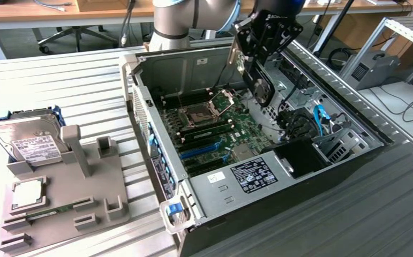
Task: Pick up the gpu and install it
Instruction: 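Pick up the gpu and move the gpu toward the slot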
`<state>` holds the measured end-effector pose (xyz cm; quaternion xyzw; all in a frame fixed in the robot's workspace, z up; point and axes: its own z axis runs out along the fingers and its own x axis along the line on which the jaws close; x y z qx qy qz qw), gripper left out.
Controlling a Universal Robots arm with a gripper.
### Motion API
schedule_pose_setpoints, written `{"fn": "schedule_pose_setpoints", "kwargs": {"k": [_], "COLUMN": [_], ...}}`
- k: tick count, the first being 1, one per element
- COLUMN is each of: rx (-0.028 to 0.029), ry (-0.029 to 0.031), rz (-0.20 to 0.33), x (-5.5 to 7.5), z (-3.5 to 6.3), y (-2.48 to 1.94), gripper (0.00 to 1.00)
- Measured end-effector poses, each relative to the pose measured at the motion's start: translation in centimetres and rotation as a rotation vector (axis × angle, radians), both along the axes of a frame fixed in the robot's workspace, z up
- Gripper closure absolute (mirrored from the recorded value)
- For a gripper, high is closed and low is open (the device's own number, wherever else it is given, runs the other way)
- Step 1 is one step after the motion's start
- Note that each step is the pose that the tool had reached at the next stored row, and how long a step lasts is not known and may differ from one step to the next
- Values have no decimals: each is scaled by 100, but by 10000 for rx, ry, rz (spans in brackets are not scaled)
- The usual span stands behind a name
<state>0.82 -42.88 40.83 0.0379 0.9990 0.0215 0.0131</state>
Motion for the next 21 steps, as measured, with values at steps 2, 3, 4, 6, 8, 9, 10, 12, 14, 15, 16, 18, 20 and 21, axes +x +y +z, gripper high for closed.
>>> {"fn": "schedule_pose_setpoints", "kwargs": {"k": [2,3,4,6,8,9,10,12,14,15,16,18,20,21], "rx": [-1,-1,-2,0,-1,-1,-2,-1,-1,-1,-1,-1,-1,0], "ry": [0,0,1,0,0,0,1,0,1,0,0,0,0,0], "rz": [0,0,0,0,0,0,0,0,0,0,0,0,1,0], "x": [0,0,0,-1,-1,-1,-1,-1,-1,-1,-1,0,0,-1], "z": [-14,-20,-27,-41,-53,-57,-61,-71,-81,-85,-90,-98,-106,-109], "y": [2,3,5,7,12,16,20,34,49,56,64,77,89,94], "gripper": [74,74,74,74,74,74,74,74,74,74,74,74,74,74]}}
